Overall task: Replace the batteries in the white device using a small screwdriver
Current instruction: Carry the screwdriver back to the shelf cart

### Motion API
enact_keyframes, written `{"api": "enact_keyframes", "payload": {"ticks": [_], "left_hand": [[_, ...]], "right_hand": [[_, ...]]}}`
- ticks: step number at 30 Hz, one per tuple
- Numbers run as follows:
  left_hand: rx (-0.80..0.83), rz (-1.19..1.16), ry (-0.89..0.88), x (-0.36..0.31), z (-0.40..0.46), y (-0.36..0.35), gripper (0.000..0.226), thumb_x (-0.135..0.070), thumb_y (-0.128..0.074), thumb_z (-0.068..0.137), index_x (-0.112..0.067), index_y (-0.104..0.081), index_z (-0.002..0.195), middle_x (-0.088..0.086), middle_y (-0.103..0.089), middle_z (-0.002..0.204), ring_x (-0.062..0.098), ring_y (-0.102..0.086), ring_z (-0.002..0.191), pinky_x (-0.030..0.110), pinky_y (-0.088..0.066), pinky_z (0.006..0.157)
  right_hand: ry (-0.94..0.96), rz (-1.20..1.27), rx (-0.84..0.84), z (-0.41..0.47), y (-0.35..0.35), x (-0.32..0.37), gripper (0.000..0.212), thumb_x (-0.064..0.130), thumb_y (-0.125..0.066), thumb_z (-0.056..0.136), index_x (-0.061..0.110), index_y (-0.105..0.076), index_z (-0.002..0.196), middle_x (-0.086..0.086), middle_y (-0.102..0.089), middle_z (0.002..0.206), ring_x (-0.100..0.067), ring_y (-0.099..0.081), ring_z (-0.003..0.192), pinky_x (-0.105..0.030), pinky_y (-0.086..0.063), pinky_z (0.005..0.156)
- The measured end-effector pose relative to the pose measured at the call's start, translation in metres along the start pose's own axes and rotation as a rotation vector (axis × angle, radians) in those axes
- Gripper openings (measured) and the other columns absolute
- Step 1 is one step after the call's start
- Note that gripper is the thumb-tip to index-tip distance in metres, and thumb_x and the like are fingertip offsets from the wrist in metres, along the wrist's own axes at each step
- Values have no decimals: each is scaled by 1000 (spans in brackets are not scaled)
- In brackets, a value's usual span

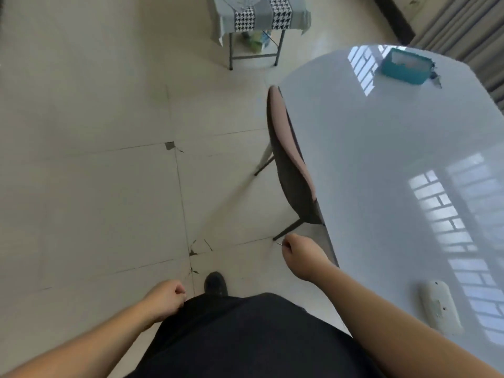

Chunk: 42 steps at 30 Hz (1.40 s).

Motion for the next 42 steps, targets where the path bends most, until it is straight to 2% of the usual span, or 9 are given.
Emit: {"api": "enact_keyframes", "payload": {"ticks": [3, 6, 9, 16, 19, 23, 32, 37, 42], "left_hand": [[28, -125, 84, 57, -7, 21, 32, -10, -47, 83, -16, -56, 54, 0, -56, 52, 13, -50, 47, 22, -36, 47], [-46, -324, 205, 108, -16, 46, 23, -5, -42, 81, -12, -52, 62, 8, -56, 62, 19, -50, 52, 22, -35, 44], [-123, -426, 252, 133, -18, 72, 19, -6, -41, 84, -11, -50, 67, 7, -57, 67, 19, -50, 53, 22, -37, 46], [-204, -586, 253, 118, 4, 121, 20, -9, -41, 85, -9, -55, 71, 7, -59, 70, 19, -52, 58, 26, -41, 53], [-192, -634, 250, 98, 22, 137, 23, -13, -40, 84, -5, -61, 83, 6, -63, 78, 18, -57, 63, 27, -44, 56], [-201, -647, 290, 75, 40, 171, 23, -14, -40, 84, -9, -62, 79, 4, -63, 77, 17, -61, 67, 28, -48, 62], [-462, -891, 359, 76, 58, 265, 15, -15, -47, 87, -23, -59, 86, -1, -67, 83, 15, -64, 75, 29, -52, 67], [-444, -1009, 444, 101, 58, 256, 16, -10, -48, 83, -20, -60, 84, 1, -67, 83, 17, -66, 74, 30, -54, 67], [-384, -1020, 545, 140, 60, 233, 15, -8, -50, 80, -18, -60, 85, 0, -67, 83, 19, -64, 79, 31, -50, 72]], "right_hand": [[60, -76, 70, 20, -9, 44, 14, 26, -42, 95, 19, -50, 86, -1, -59, 75, -19, -56, 66, -33, -47, 56], [76, -140, 125, 35, -15, 63, 14, 26, -43, 94, 21, -49, 82, 2, -59, 72, -16, -55, 64, -28, -42, 51], [43, -208, 183, 49, -19, 61, 15, 25, -43, 93, 20, -51, 81, 1, -61, 74, -17, -57, 67, -30, -45, 56], [-77, -283, 276, 110, -8, 48, 16, 23, -44, 88, 17, -55, 77, 1, -67, 74, -16, -62, 69, -33, -53, 65], [-94, -256, 309, 155, 0, 63, 16, 19, -45, 85, 15, -56, 74, -2, -68, 69, -20, -63, 64, -29, -51, 57], [-49, -257, 341, 227, 27, 104, 14, 14, -47, 81, 13, -58, 72, -1, -68, 63, -14, -61, 53, -21, -42, 43], [320, -783, 441, 374, 81, 277, 15, 18, -40, 88, 18, -51, 79, 0, -61, 79, -18, -58, 72, -33, -50, 64], [477, -783, 455, 396, 57, 400, 15, 18, -40, 86, 17, -55, 86, 1, -61, 82, -18, -57, 75, -29, -45, 60], [558, -694, 518, 394, 15, 500, 17, 22, -42, 86, 16, -58, 87, -2, -68, 81, -21, -65, 74, -39, -59, 71]]}}
Point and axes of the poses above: each hand's wrist, its own z-axis towards the middle knuckle, its own y-axis out of the back of the hand, x = y × z, the point moved 5 cm from there along z, towards the middle knuckle
